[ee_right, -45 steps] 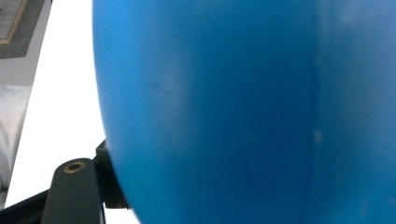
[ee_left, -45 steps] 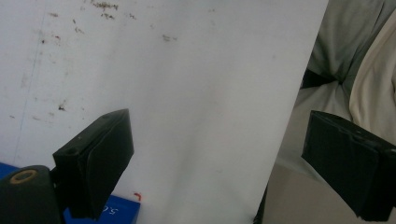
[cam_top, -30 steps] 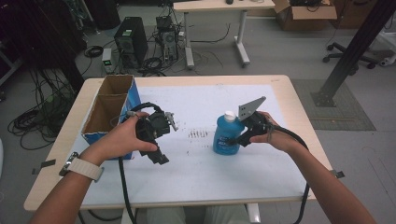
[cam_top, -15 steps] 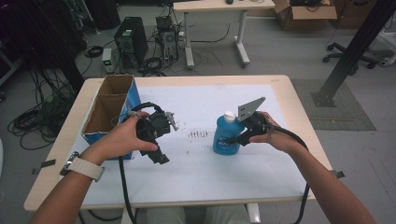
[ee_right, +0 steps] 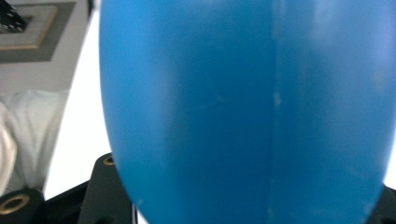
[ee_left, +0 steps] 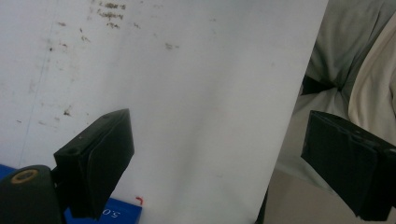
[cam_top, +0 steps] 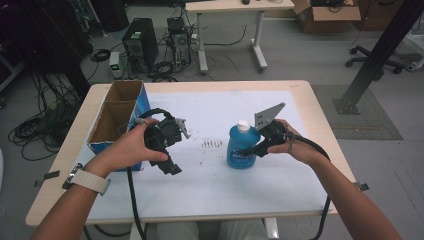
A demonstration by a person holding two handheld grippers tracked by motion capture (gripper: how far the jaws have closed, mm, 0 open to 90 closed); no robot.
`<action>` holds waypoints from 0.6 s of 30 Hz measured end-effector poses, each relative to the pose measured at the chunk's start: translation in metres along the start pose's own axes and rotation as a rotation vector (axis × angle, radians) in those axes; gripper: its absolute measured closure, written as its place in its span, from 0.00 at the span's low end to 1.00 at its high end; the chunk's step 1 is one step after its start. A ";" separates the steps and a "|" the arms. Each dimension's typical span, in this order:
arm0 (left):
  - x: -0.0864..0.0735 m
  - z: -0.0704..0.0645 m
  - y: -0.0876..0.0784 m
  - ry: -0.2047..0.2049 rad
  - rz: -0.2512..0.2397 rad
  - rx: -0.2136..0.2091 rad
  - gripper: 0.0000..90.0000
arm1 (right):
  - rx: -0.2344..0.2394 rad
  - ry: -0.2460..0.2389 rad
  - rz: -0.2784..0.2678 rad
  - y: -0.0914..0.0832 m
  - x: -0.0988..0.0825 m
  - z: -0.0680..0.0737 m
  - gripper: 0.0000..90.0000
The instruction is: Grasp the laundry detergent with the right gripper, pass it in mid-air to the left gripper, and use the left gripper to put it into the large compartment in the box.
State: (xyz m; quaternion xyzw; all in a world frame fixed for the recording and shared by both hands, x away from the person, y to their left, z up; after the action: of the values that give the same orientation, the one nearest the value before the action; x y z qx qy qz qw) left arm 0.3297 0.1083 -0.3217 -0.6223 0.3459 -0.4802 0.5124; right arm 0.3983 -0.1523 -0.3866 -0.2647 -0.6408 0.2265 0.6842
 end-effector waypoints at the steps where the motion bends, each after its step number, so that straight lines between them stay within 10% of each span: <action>1: 0.000 -0.001 -0.001 0.003 0.000 0.001 0.11 | 0.006 -0.006 -0.008 -0.002 0.003 0.002 0.48; 18: 0.022 -0.011 -0.043 0.046 -0.044 0.064 0.10 | 0.070 -0.052 -0.043 -0.028 0.049 0.028 0.49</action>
State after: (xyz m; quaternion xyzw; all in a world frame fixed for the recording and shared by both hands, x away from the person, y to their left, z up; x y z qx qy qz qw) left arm 0.3229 0.0949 -0.2749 -0.6017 0.3283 -0.5165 0.5132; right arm 0.3731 -0.1401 -0.3300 -0.2208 -0.6555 0.2406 0.6810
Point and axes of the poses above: each handheld gripper's, and its own axes: y roughly forward along the jaws, x roughly out of its top, z roughly to its left, the point moved 5 cm from there along y, roughly forward along the jaws, and after that the axes turned 1 degree about y, right-handed, at the moved point
